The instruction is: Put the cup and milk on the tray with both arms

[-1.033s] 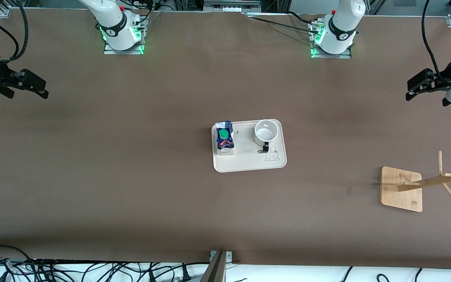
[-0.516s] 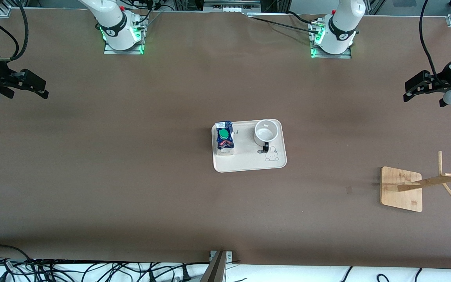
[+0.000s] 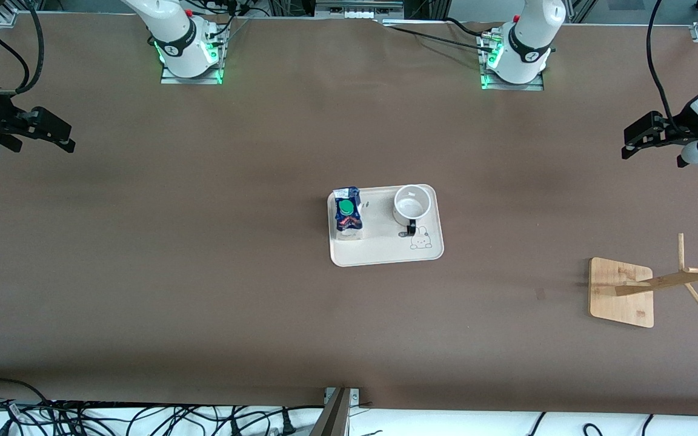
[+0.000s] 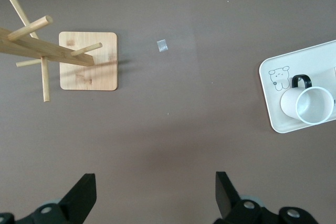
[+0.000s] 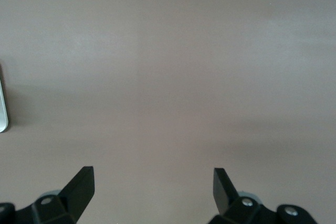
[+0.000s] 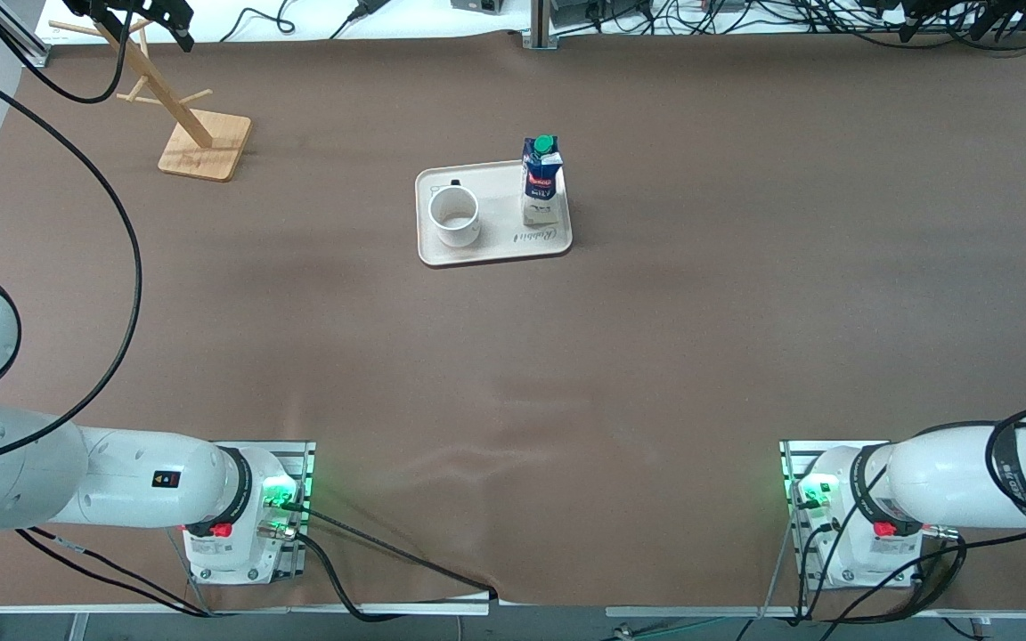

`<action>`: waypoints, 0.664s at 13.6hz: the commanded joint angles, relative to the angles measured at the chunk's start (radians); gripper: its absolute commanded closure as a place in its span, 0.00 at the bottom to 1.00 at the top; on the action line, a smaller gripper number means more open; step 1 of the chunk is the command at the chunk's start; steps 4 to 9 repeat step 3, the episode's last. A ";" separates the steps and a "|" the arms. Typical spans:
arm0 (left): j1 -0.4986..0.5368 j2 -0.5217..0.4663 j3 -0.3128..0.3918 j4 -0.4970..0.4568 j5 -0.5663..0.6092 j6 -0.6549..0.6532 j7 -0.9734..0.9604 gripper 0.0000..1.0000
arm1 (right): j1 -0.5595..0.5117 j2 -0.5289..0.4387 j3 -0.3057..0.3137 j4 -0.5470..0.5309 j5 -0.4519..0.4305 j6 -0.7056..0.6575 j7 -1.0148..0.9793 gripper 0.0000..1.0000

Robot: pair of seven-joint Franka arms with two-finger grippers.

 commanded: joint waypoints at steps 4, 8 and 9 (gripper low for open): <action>0.008 0.005 -0.009 0.009 -0.006 0.003 -0.010 0.00 | -0.002 0.004 0.000 0.017 0.017 -0.009 -0.010 0.00; 0.008 0.005 -0.009 0.009 -0.006 0.003 -0.010 0.00 | -0.002 0.004 0.000 0.017 0.017 -0.009 -0.010 0.00; 0.008 0.005 -0.009 0.009 -0.006 0.003 -0.010 0.00 | -0.002 0.004 0.000 0.017 0.017 -0.009 -0.010 0.00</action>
